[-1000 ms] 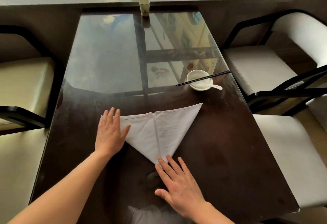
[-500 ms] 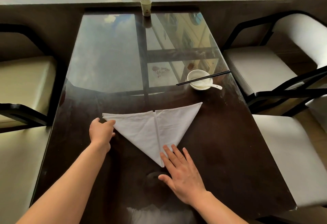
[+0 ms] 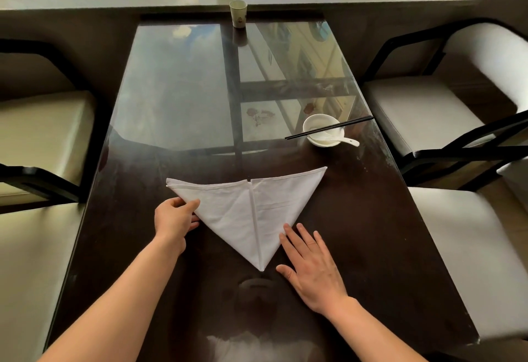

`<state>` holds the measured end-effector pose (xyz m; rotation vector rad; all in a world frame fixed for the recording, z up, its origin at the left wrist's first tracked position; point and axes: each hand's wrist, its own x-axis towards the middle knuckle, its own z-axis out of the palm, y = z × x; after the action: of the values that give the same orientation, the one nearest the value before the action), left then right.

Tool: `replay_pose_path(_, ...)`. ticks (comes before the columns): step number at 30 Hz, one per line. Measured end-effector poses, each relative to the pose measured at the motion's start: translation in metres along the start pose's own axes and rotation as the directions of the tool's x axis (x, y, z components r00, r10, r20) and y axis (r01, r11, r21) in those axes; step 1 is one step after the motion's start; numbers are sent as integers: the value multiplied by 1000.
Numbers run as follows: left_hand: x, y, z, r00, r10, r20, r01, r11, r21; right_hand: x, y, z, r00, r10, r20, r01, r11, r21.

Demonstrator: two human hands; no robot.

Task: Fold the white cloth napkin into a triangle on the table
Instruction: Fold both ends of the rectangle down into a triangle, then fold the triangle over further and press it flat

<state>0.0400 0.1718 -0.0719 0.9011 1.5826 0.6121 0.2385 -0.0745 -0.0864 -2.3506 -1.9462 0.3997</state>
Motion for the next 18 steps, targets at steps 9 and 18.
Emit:
replay_pose_path(9,-41,-25,15,999,41,14,-41,999,-31,16,-2,-11,993,15,-120,-5,997,77)
replay_pose_path(18,-49,-21,35,974,220,-55,-212,970,120,90,-22,-45,963,69,-262,17,950,310)
